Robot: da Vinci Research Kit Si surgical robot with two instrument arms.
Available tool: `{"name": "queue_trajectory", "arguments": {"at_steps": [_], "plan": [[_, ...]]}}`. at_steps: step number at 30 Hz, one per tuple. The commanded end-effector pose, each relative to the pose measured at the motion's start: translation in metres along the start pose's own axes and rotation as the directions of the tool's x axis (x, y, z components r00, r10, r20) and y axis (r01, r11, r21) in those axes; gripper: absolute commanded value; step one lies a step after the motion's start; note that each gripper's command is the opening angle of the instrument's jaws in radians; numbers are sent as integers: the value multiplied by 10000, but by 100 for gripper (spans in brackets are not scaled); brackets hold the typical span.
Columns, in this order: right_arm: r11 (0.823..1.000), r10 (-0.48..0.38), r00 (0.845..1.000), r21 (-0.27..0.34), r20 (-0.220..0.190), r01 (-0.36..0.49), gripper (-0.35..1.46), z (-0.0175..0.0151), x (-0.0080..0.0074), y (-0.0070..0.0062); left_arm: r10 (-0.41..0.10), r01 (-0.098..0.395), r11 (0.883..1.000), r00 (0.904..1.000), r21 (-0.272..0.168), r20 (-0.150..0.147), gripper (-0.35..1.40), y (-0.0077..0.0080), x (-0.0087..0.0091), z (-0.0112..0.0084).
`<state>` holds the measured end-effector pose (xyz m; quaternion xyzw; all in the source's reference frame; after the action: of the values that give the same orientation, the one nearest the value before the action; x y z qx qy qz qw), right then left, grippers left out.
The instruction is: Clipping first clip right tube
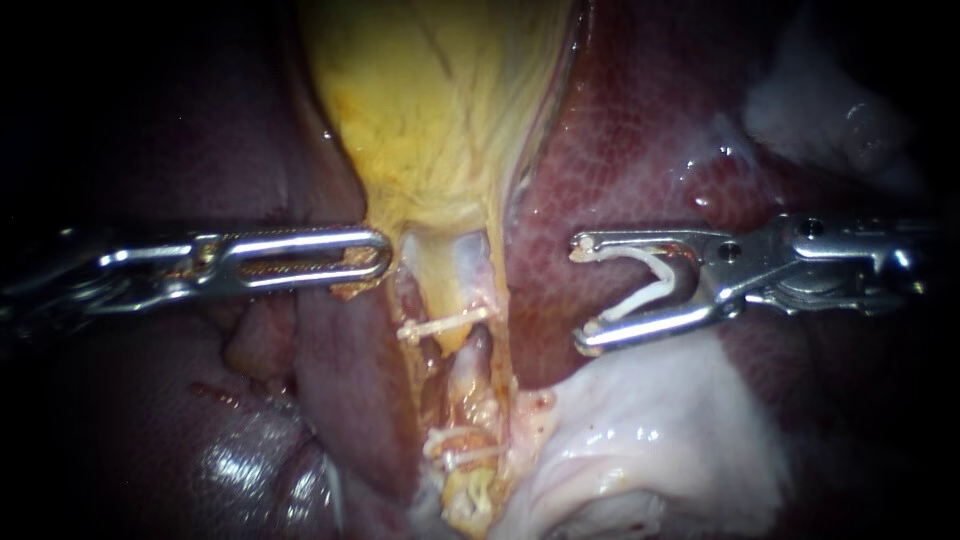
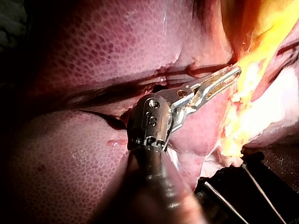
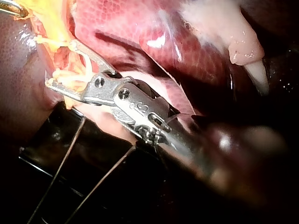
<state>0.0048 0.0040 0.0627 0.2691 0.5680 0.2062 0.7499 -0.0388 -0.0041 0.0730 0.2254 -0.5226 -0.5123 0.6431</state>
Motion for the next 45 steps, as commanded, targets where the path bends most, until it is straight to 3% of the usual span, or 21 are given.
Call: {"name": "queue_trajectory", "arguments": {"at_steps": [1,8,12,17,19,23,26,30,33,38,45], "plan": [[10000,-3,10000,21,3,3,60,0,0,0,-5,5,10000,10000,24,-9,-35,0,-2,-2],[9999,-41,10000,93,12,41,60,3,-6,0,-195,195,9998,9998,-17,-51,-35,-2,-36,-41],[9992,-163,9999,378,44,161,60,16,-24,-1,-340,341,9994,9993,-86,120,-35,-1,-49,-61],[9982,201,9971,543,733,-241,60,48,-67,2,-350,353,9993,9992,-131,169,-35,2,-51,-70],[9971,371,9938,625,1053,-438,60,64,-92,8,-350,353,9993,9992,-132,170,-35,2,-51,-71],[9949,676,9870,649,1457,-777,60,86,-127,22,-349,351,9993,9992,-139,173,-35,0,-50,-71],[9936,828,9844,635,1549,-936,60,101,-143,33,-349,352,9993,9992,-145,177,-35,-1,-50,-72],[9922,987,9823,602,1594,-1095,60,115,-148,43,-350,353,9993,9992,-149,179,-35,-2,-50,-73],[9893,1104,9815,775,1565,-1237,60,123,-146,41,-350,353,9993,9992,-149,178,-35,-2,-50,-73],[9754,1421,9800,1488,1396,-1627,59,128,-142,27,-350,353,9993,9992,-149,178,-35,-2,-50,-73],[9562,1439,9742,2292,1742,-1822,54,130,-147,8,-350,352,9993,9992,-149,178,-35,-2,-50,-73]]}}
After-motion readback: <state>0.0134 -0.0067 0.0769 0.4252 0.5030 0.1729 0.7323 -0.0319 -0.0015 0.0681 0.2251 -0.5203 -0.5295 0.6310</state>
